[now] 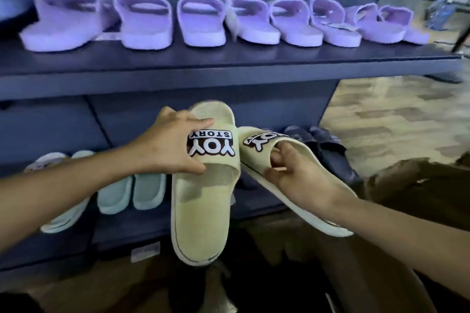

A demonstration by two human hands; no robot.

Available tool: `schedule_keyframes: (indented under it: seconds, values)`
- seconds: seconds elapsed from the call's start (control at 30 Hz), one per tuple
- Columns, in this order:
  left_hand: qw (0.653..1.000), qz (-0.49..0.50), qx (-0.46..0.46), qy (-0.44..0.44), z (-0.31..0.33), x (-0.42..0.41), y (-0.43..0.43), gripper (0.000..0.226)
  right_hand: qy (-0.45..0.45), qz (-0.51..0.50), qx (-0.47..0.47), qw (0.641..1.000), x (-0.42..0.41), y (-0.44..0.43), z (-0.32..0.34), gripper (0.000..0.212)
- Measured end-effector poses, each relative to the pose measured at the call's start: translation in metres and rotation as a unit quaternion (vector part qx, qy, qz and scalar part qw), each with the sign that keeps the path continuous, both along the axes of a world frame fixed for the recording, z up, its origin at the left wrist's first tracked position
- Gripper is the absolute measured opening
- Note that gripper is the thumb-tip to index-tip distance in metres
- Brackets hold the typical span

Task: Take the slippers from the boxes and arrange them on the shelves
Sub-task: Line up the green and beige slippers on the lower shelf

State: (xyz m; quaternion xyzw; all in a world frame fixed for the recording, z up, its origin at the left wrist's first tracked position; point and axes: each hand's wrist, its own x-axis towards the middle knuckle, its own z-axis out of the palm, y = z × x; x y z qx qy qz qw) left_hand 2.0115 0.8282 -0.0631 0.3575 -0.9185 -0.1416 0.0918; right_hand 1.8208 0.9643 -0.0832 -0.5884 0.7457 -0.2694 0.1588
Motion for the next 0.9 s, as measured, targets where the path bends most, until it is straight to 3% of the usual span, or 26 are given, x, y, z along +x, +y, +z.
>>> schedule_keyframes:
  seconds: [0.07, 0.2, 0.4, 0.57, 0.73, 0.9]
  values:
    - [0.999, 0.039, 0.006, -0.01, -0.014, 0.039, -0.015, 0.111, -0.037, 0.008, 0.002, 0.999, 0.03, -0.027, -0.023, 0.035]
    - [0.992, 0.121, 0.014, -0.017, -0.05, 0.133, -0.045, 0.101, -0.166, 0.041, 0.004, 0.985, 0.114, -0.075, -0.064, 0.025]
    - [0.978, 0.205, 0.025, -0.022, -0.087, 0.291, -0.088, 0.098, -0.25, 0.069, 0.021, 0.966, 0.258, -0.149, -0.114, 0.021]
    - [0.971, 0.222, 0.004, -0.09, -0.116, 0.412, -0.142, 0.097, -0.281, 0.061, 0.048, 0.956, 0.374, -0.2, -0.149, 0.016]
    - [0.965, 0.214, -0.01, -0.148, -0.133, 0.503, -0.209, 0.083, -0.31, 0.043, 0.073, 0.947, 0.471, -0.249, -0.171, 0.033]
    - [0.959, 0.243, 0.001, -0.144, -0.169, 0.558, -0.265, 0.079, -0.338, 0.001, 0.054, 0.94, 0.539, -0.291, -0.194, 0.015]
